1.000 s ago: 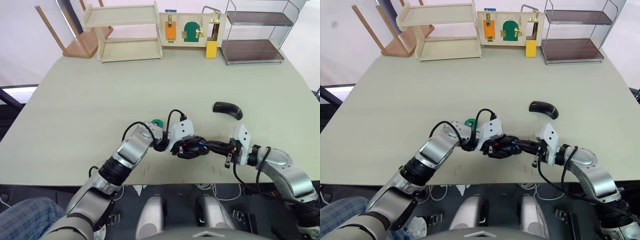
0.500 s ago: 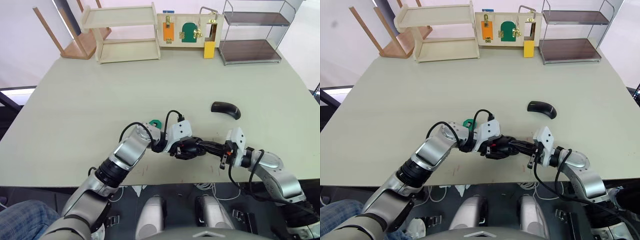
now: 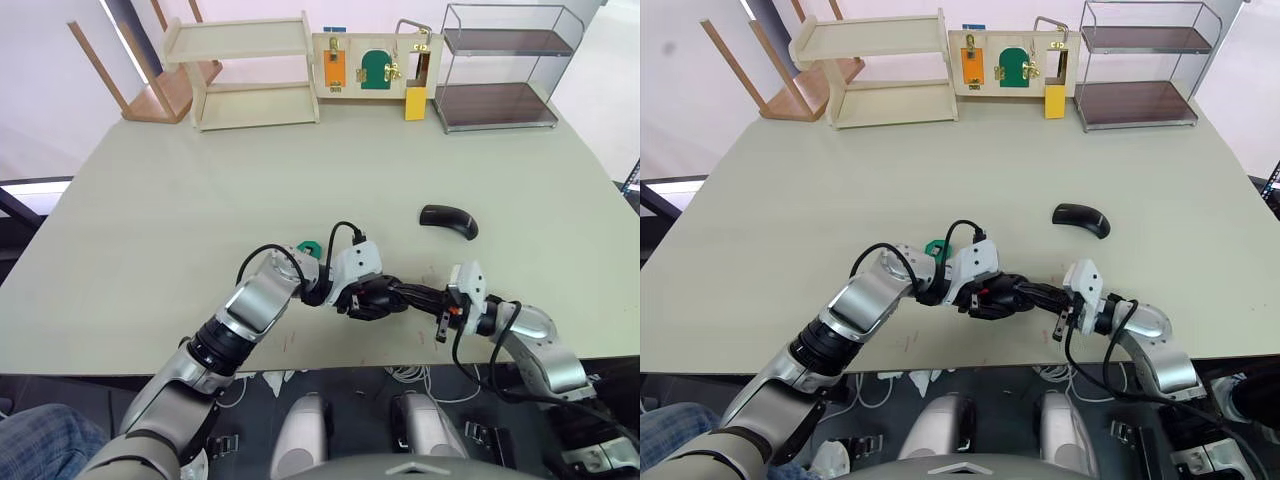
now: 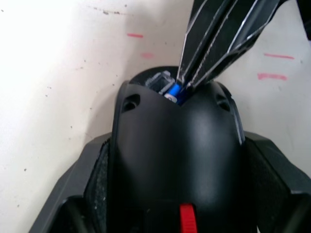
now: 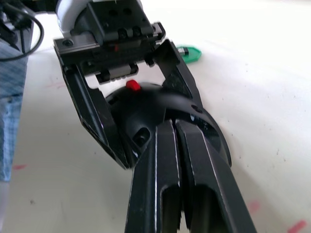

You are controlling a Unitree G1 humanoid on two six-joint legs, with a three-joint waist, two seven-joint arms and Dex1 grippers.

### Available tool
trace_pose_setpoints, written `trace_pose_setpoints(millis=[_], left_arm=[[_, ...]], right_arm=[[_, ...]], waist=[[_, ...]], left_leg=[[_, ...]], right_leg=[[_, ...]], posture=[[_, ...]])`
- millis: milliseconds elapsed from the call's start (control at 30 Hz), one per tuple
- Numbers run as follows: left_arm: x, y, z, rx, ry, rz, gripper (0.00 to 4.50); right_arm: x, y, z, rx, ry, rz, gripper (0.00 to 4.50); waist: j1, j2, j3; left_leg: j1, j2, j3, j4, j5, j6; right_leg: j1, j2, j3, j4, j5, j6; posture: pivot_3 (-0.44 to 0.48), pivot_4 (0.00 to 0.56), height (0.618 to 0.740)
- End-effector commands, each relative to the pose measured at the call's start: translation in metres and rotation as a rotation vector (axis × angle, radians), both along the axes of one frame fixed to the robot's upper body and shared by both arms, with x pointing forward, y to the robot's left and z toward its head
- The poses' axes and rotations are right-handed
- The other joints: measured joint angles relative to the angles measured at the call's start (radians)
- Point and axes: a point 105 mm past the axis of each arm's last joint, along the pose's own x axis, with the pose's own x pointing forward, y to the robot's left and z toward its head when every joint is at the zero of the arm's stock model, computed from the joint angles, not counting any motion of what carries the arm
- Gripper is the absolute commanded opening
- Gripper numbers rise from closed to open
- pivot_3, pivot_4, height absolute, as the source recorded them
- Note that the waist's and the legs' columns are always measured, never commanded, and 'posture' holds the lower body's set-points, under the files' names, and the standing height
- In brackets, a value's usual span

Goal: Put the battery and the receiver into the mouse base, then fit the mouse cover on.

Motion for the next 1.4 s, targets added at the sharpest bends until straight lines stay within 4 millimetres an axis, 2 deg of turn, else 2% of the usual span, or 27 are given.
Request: trace_pose_setpoints(millis=[33,300,467,700,800,900,1067,1267,1300,1333,1367,1400], left_arm=[[-0.005,0.002,-0.011,0.013,0.062,0.008,2.99],[-0.006,0.001,-0.014,0.004,0.066,0.016,2.99],[-0.005,0.000,-0.014,0.004,0.060,0.013,2.99],[-0.003,-0.004,-0.016,0.006,0.044,-0.012,2.99],[-0.001,-0.007,-0.014,0.003,0.034,-0.017,2.99],[0.000,-0.007,-0.014,0.001,0.032,-0.018,2.99],[0.000,-0.008,-0.014,0.001,0.028,-0.022,2.99],[0.002,-0.010,-0.013,-0.001,0.018,-0.030,2.99],[0.002,-0.011,-0.013,-0.002,0.017,-0.032,2.99],[0.002,-0.011,-0.013,-0.003,0.016,-0.034,2.99],[0.003,-0.012,-0.013,-0.003,0.015,-0.034,2.99],[0.003,-0.012,-0.013,-0.002,0.014,-0.035,2.99]], right_arm=[[-0.008,-0.002,-0.038,-0.107,0.118,0.011,0.08],[-0.007,-0.010,-0.061,-0.196,0.184,-0.013,0.08],[-0.008,-0.013,-0.058,-0.188,0.181,-0.017,0.08],[-0.002,-0.017,-0.035,-0.192,0.089,-0.024,0.08],[0.000,-0.020,-0.014,-0.132,0.019,-0.040,0.08],[0.000,-0.025,-0.003,-0.118,-0.017,-0.042,0.08],[0.003,-0.047,0.025,-0.037,-0.104,-0.104,0.08],[-0.009,-0.081,0.037,-0.013,-0.067,-0.100,0.08],[-0.012,-0.087,0.039,-0.001,-0.058,-0.090,0.58],[-0.016,-0.093,0.040,0.010,-0.041,-0.064,0.82],[-0.018,-0.099,0.041,0.004,-0.043,-0.052,1.47],[-0.019,-0.103,0.042,-0.008,-0.051,-0.047,1.47]], waist=[[0.000,0.000,-0.001],[0.000,0.001,-0.004],[0.000,0.000,-0.011],[0.005,0.001,-0.013],[0.010,0.001,-0.013],[0.012,0.002,-0.012],[0.015,0.003,-0.010],[0.028,0.006,-0.005],[0.028,0.006,-0.004],[0.030,0.006,-0.004],[0.030,0.007,-0.004],[0.031,0.006,-0.003]], left_leg=[[0.000,0.000,0.000,0.000,0.000,0.000],[0.003,0.000,0.000,0.000,0.000,0.000],[0.006,0.001,-0.001,-0.001,0.000,0.000],[0.005,0.000,0.000,-0.001,0.000,0.000],[0.004,0.000,-0.001,-0.001,0.000,0.000],[0.002,-0.001,-0.001,-0.001,0.000,0.000],[0.001,-0.001,-0.001,0.000,0.000,0.000],[-0.001,-0.002,-0.001,0.000,0.000,0.000],[-0.001,-0.002,-0.001,0.000,0.000,0.000],[-0.001,-0.002,0.000,0.000,0.000,0.000],[-0.001,-0.002,-0.001,0.000,0.000,0.000],[-0.001,-0.002,-0.001,0.000,0.000,0.000]], right_leg=[[0.000,0.000,0.000,0.000,0.000,0.000],[0.003,0.000,0.000,0.000,0.000,0.000],[0.005,0.000,0.000,0.000,-0.001,-0.002],[0.004,0.000,0.000,-0.001,-0.001,-0.002],[0.004,-0.001,-0.001,-0.001,-0.001,-0.002],[0.004,-0.002,-0.001,-0.002,-0.001,-0.001],[0.003,-0.004,-0.002,-0.003,-0.001,-0.001],[0.003,-0.004,-0.002,-0.004,-0.001,-0.001],[0.003,-0.004,-0.002,-0.004,-0.001,-0.001],[0.003,-0.004,-0.003,-0.004,-0.001,-0.001],[0.003,-0.004,-0.003,-0.004,-0.001,-0.001],[0.003,-0.004,-0.003,-0.004,-0.001,-0.001]], posture=[[0.000,0.150,0.740],[0.000,0.150,0.740],[0.000,0.150,0.740],[0.000,0.150,0.740],[0.000,0.150,0.740],[0.000,0.150,0.740],[0.000,0.150,0.740],[0.000,0.150,0.740],[0.000,0.150,0.740],[0.000,0.150,0.740],[0.000,0.150,0.740],[0.000,0.150,0.740]])
